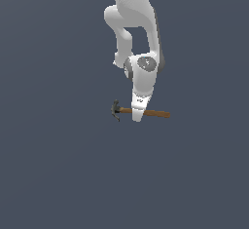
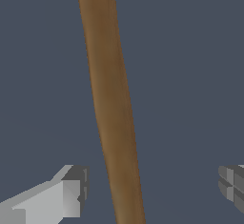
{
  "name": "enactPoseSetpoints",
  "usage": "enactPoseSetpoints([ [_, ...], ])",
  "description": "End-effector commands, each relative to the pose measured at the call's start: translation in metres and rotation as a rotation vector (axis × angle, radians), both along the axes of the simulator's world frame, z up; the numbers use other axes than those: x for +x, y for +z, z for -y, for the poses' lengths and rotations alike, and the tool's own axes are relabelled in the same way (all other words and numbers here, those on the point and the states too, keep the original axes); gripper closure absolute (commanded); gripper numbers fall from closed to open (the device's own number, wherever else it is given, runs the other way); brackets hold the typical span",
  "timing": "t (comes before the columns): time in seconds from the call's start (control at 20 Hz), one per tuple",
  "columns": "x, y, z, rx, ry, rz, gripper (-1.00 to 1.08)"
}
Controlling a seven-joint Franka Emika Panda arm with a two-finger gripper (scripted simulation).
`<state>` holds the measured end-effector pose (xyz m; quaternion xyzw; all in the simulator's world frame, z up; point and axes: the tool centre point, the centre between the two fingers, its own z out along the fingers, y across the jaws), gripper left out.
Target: Pick up the object and move it to a goal position.
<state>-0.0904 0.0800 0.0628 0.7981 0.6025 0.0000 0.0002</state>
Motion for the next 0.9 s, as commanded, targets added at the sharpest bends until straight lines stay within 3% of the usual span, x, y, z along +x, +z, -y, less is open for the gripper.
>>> enactPoseSetpoints([
  [0.0, -0.001, -0.006, 0.0, 0.0, 0.001, -0.001, -0.92],
  [0.65, -0.001, -0.046, 0.0, 0.0, 0.005, -0.001, -0.92],
  [0.7, -0.001, -0.046, 0.0, 0.0, 0.005, -0.001, 1.08],
  [0.85, -0.001, -0.046, 0.0, 0.0, 0.005, -0.001, 1.08],
])
